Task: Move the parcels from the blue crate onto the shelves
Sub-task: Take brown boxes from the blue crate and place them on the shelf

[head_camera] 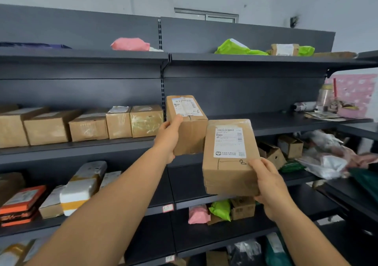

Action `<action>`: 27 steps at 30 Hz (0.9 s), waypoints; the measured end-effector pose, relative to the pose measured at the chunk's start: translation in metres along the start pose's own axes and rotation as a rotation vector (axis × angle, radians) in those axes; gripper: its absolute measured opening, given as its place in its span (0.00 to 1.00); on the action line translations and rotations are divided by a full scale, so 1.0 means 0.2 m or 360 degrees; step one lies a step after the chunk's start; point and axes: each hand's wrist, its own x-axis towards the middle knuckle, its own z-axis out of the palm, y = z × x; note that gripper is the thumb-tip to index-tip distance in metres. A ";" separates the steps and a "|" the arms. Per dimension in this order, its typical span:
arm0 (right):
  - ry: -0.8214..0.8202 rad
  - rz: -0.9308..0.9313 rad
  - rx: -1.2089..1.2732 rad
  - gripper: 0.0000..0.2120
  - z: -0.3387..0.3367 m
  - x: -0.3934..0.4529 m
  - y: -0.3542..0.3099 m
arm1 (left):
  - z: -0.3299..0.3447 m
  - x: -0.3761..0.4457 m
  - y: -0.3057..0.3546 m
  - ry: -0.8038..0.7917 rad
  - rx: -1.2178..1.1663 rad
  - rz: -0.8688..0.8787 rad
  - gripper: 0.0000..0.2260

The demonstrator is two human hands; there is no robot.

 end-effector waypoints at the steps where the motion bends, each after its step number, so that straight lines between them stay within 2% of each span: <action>1: 0.0014 -0.0010 -0.0016 0.15 0.04 0.04 -0.01 | 0.00 0.07 0.02 0.0009 0.0004 -0.0006 0.30; 4: 0.0053 -0.0035 -0.0036 0.15 0.15 0.15 -0.03 | -0.02 0.29 0.05 0.0039 0.0024 -0.0050 0.35; 9: 0.0116 -0.0029 -0.0035 0.18 0.31 0.30 -0.08 | -0.01 0.50 0.14 0.0004 0.0122 -0.0178 0.39; 14: 0.0159 -0.0041 -0.0050 0.20 0.40 0.43 -0.09 | -0.01 0.67 0.15 -0.0010 0.0283 -0.0163 0.30; 17: 0.0176 -0.0009 -0.0037 0.20 0.41 0.48 -0.07 | -0.01 0.70 0.12 -0.0091 0.0535 -0.0151 0.30; 24: 0.0144 0.0008 -0.0038 0.17 0.36 0.53 -0.06 | 0.06 0.76 0.03 -0.0226 0.0777 0.0097 0.30; 27: 0.0144 -0.0038 -0.0089 0.17 0.32 0.54 -0.08 | 0.13 0.77 0.01 -0.0210 0.1023 0.0272 0.32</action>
